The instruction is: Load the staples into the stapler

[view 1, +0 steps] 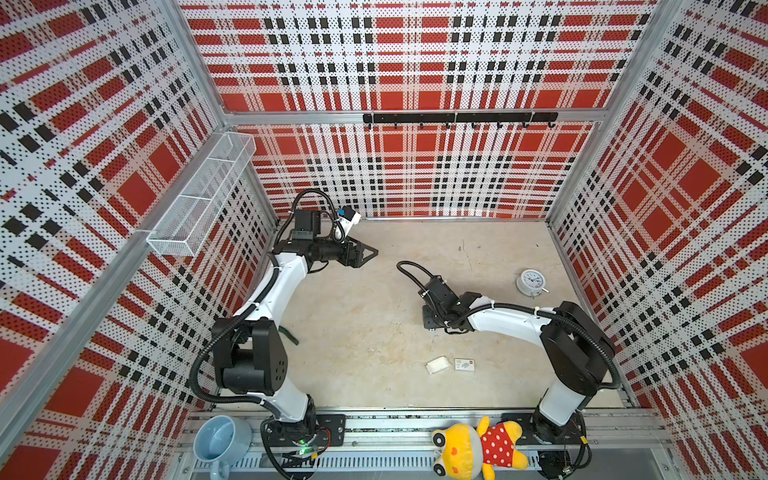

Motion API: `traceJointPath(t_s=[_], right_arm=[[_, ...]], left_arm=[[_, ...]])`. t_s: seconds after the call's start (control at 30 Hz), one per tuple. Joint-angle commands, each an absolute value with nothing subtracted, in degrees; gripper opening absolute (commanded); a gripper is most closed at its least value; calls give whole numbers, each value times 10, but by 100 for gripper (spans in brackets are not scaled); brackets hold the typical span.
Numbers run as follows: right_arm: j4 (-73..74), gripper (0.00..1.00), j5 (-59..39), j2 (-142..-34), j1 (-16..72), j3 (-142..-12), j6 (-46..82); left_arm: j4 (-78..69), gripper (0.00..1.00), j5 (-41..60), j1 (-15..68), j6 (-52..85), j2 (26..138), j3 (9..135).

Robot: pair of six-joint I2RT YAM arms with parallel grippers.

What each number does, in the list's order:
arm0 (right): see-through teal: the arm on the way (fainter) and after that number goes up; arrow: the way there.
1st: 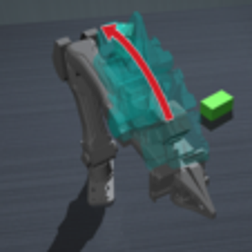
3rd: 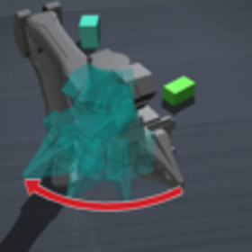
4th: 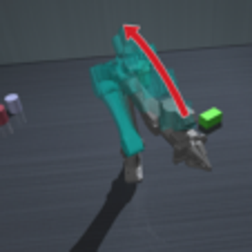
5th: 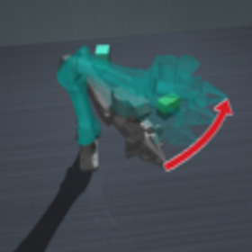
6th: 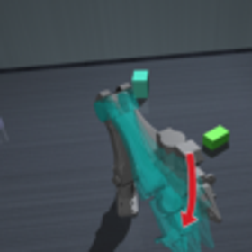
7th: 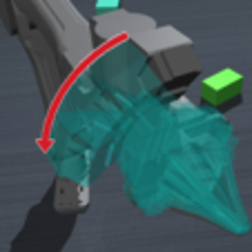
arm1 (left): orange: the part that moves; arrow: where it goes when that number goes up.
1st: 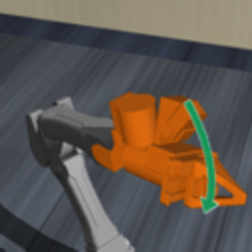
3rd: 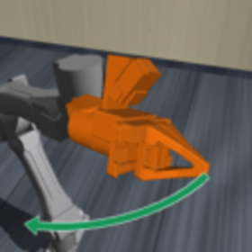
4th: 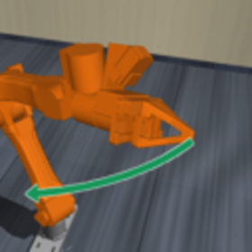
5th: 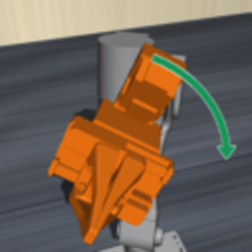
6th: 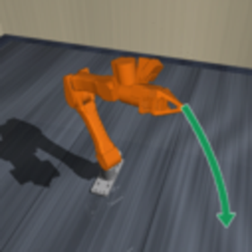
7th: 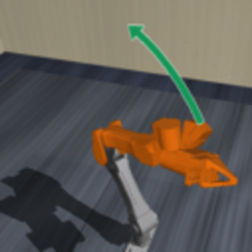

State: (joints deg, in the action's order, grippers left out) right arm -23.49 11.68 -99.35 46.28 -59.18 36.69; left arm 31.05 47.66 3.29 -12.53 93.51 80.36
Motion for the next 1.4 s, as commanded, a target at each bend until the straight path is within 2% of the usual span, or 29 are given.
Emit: traceJointPath(t_s=[0.0, 0.07, 0.1, 0.37, 0.7, 0.9, 1.1, 1.37], right_arm=[[-194, 36, 108, -992, 459, -587, 355], [-192, 36, 108, -995, 457, -585, 350], [-188, 36, 92, -996, 457, -583, 345], [-180, 37, 86, -1006, 454, -586, 316], [-206, 35, 100, -1039, 453, -614, 297], [-202, 30, 102, -1046, 452, -614, 280], [-188, 19, 85, -1058, 450, -619, 242], [-185, 18, 51, -1077, 450, -639, 179]], left_arm=[[345, 86, 495, 24, -133, 952, 827], [344, 86, 509, 21, -127, 952, 825], [344, 100, 514, 21, -127, 951, 823], [328, 99, 526, 19, -139, 915, 794], [391, 99, 491, 19, -178, 899, 809], [415, 100, 502, 6, -174, 890, 812], [421, 100, 512, -14, -168, 881, 809], [449, 100, 511, -42, -174, 874, 821]])
